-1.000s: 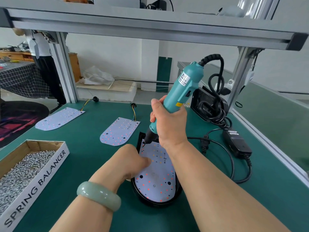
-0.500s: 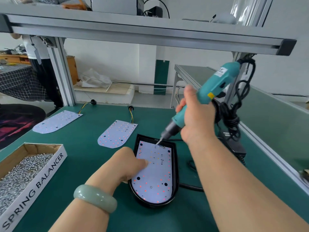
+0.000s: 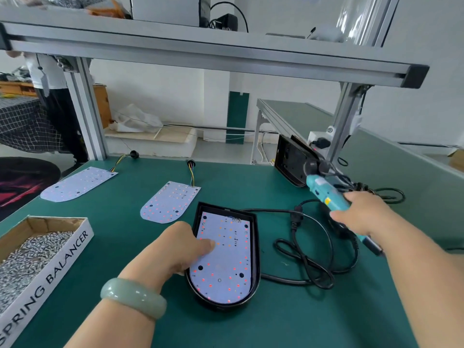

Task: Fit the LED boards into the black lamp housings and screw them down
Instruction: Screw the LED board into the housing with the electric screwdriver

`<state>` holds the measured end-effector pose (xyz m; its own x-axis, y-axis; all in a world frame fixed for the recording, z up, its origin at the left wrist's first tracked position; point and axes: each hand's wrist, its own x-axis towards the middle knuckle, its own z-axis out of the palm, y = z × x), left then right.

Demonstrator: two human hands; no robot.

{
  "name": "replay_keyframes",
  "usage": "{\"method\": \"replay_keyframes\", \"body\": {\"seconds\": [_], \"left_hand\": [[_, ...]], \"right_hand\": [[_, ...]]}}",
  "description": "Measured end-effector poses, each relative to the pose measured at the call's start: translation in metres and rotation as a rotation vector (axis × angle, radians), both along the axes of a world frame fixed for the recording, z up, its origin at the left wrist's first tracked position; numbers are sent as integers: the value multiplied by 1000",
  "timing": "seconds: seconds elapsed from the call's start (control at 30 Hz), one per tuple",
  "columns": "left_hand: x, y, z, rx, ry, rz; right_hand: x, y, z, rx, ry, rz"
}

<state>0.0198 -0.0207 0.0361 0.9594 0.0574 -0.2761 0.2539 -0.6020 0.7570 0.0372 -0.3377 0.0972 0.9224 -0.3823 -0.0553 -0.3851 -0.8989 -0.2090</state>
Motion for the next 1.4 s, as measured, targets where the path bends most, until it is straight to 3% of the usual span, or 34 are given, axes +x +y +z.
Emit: {"method": "replay_keyframes", "body": {"seconds": [0.07,0.13,0.2,0.3,0.47,0.53,0.6,0.7,0.77,0.87,0.93,1.03,1.1,1.2,1.3,1.4], "left_hand": [[-1,1,0,-21,12,8],[-1,1,-1,-37,21,11],[-1,2,-2,-48,26,16],[-2,3,-3,-65,33,15],[-6,5,-3,-186,60,60],[-7,7,-5,-289,78,82],[-6,9,-8,-376,79,114],[-2,10,-11,-526,72,158],[0,9,-12,-671,71,203],[4,7,-12,-895,27,316],[5,3,-8,-1015,-34,374],[3,-9,0,-1176,-107,408],[-1,-19,2,-1249,-93,383],[-5,-30,4,-1295,-30,366],[-8,-30,7,-1354,22,350],[-10,-22,11,-1349,24,314]], "right_hand": [[2,-5,-13,-196,65,5],[3,-5,-22,-188,44,-75],[1,2,-28,-249,-107,-106],[-7,30,-35,-198,-433,92],[-8,57,-47,-168,-28,134],[-6,60,-49,-152,-34,171],[-4,64,-53,42,-202,187],[-9,76,-47,759,-417,97],[-14,86,-47,1034,-347,75],[-18,101,-54,1151,-190,127],[-22,112,-54,1345,-79,129],[-30,132,-54,1666,229,291],[-37,144,-59,1770,373,515],[-46,157,-69,1802,371,780],[-48,164,-73,1712,199,616],[-44,159,-74,1759,119,403]]}}
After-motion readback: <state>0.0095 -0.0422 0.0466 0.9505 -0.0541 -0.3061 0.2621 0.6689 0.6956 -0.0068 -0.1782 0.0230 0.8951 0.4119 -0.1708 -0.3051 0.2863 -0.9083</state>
